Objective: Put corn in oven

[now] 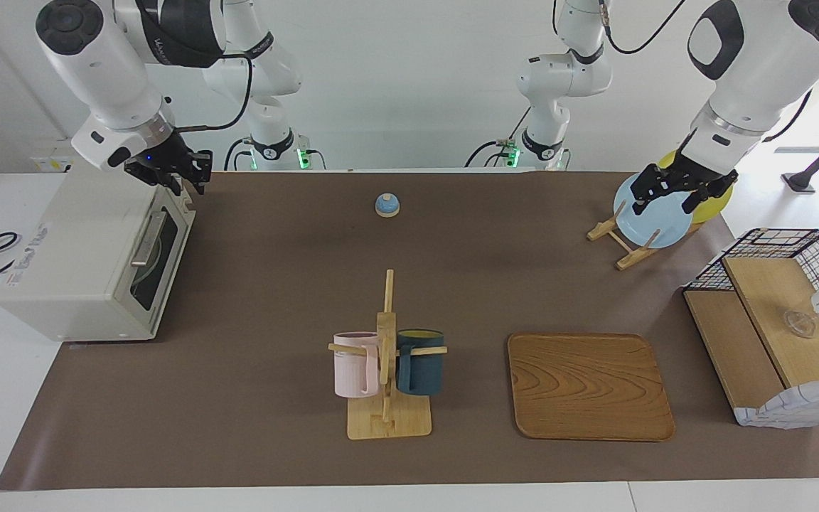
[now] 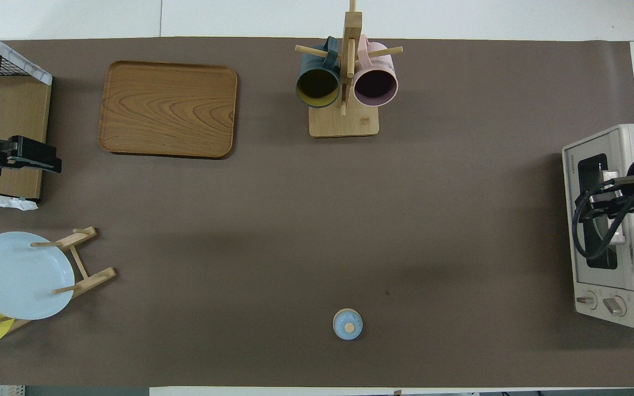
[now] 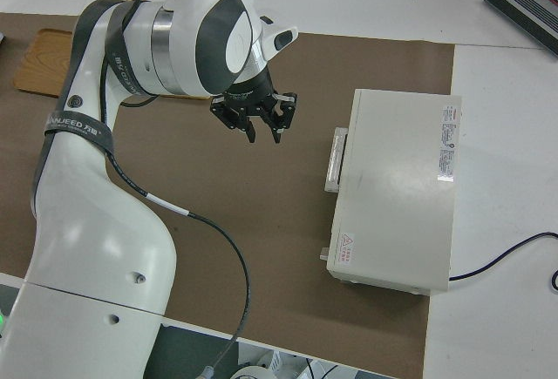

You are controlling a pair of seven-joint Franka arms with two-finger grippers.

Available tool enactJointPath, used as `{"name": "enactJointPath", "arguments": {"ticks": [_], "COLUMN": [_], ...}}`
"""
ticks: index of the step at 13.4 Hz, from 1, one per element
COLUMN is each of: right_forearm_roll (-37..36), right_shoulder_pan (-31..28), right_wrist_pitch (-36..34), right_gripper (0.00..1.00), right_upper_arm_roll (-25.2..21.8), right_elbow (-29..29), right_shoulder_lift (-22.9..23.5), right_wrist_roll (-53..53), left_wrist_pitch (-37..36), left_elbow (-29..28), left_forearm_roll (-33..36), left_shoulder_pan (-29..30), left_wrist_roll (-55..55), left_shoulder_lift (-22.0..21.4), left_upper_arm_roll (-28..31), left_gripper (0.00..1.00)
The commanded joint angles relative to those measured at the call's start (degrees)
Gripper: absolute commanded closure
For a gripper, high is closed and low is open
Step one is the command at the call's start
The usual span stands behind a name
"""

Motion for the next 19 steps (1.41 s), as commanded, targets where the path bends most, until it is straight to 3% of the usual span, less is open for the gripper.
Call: {"name": "enactJointPath", "arguments": {"ticks": [1, 3, 19], "right_forearm_roll": [0.9, 1.5, 1.4], "right_shoulder_pan": [2.6, 3.3, 5.1], "right_wrist_pitch": [-1.7, -1.7, 0.4], "right_gripper": [0.00, 0.00, 0.00], "right_upper_arm_roll": [-1.2, -3.6, -6.2], "right_elbow": [1.7, 3.3, 5.4], "right_shoulder_lift": [0.6, 1.3, 2.8], "right_wrist_roll": [0.5, 0.6, 0.8], "left_wrist_pitch": [-0.4, -0.4, -0.4], "left_elbow": [0.7, 0.7, 0.7], "left_forearm_roll": [1.1, 1.1, 1.1], "left_shoulder_pan": [0.5, 0.5, 0.5], "left_wrist_roll": [0.4, 0.3, 0.4], "left_shoulder_lift": [-0.1, -0.1, -0.1], "left_upper_arm_roll": [-0.3, -0.3, -0.3], "left_gripper": [0.00, 0.00, 0.00]}}
